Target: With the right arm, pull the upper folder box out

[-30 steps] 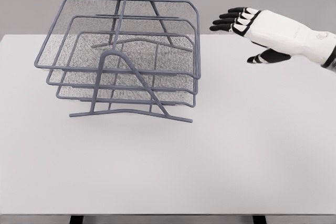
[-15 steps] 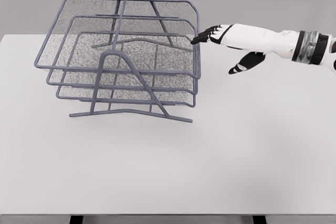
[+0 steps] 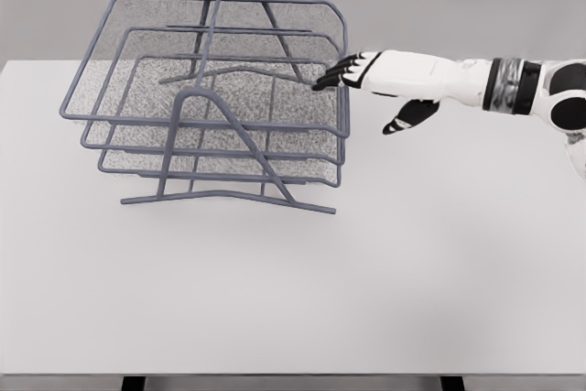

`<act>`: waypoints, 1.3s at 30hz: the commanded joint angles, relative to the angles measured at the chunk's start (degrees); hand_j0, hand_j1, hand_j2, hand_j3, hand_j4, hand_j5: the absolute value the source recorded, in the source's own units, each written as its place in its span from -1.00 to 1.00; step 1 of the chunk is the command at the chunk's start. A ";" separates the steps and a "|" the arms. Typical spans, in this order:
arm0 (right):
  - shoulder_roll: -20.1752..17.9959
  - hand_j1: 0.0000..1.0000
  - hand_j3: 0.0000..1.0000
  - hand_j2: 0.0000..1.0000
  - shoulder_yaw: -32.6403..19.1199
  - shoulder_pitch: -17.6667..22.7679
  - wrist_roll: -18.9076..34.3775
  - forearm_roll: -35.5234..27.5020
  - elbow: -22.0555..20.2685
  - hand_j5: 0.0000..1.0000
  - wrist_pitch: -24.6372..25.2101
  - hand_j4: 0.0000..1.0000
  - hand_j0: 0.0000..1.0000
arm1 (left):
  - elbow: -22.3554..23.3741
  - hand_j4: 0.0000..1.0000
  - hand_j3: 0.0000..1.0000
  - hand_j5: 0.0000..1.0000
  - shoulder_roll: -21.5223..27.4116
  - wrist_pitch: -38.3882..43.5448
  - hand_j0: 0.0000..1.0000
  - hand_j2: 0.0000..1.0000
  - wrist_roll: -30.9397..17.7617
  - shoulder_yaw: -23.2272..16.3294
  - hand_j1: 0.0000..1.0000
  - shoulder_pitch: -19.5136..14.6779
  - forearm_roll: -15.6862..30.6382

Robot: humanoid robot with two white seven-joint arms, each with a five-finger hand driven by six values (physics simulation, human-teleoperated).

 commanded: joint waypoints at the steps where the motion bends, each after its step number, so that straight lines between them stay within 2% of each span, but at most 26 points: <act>1: 0.13 1.00 1.00 1.00 0.79 0.00 -0.03 0.70 -0.24 1.00 0.18 1.00 1.00 | -0.02 1.00 1.00 1.00 0.00 -0.01 1.00 1.00 -0.01 0.02 1.00 0.00 0.02; 8: -0.31 1.00 1.00 1.00 1.40 1.58 -0.03 2.10 -0.33 1.00 0.18 1.00 1.00 | -0.02 1.00 1.00 1.00 0.00 -0.01 1.00 1.00 -0.01 0.02 1.00 0.00 0.02; 10: -1.27 1.00 1.00 1.00 1.14 1.76 -0.03 2.02 -2.26 1.00 0.18 1.00 1.00 | -0.02 1.00 1.00 1.00 0.00 -0.01 1.00 1.00 -0.01 0.02 1.00 0.00 0.02; 13: -2.50 1.00 1.00 1.00 0.87 1.67 -0.03 1.58 -2.43 1.00 0.18 1.00 1.00 | -0.02 1.00 1.00 1.00 0.00 -0.01 1.00 1.00 -0.01 0.02 1.00 0.00 0.02; 20: -8.92 1.00 1.00 1.00 0.43 1.85 -0.03 -1.59 -5.42 1.00 0.18 1.00 1.00 | -0.02 1.00 1.00 1.00 0.00 -0.01 1.00 1.00 -0.01 0.02 1.00 0.00 0.02; 26: -10.06 1.00 1.00 1.00 0.43 1.76 -0.03 -1.59 -6.48 1.00 0.18 1.00 1.00 | -0.02 1.00 1.00 1.00 0.00 -0.01 1.00 1.00 -0.01 0.02 1.00 0.00 0.02; 30: -10.15 1.00 1.00 1.00 0.35 0.79 -0.03 -4.75 -6.57 1.00 0.18 1.00 1.00 | -0.02 1.00 1.00 1.00 0.00 -0.01 1.00 1.00 -0.01 0.02 1.00 0.00 0.02; 32: -9.80 1.00 1.00 1.00 -2.20 1.05 -0.03 -4.75 -6.48 1.00 0.18 1.00 1.00 | -0.02 1.00 1.00 1.00 0.00 -0.01 1.00 1.00 -0.01 0.02 1.00 0.00 0.02; 39: -9.36 1.00 1.00 1.00 -1.67 2.20 -0.03 -3.87 -6.30 1.00 0.18 1.00 1.00 | -0.02 1.00 1.00 1.00 0.00 -0.01 1.00 1.00 -0.01 0.02 1.00 0.00 0.02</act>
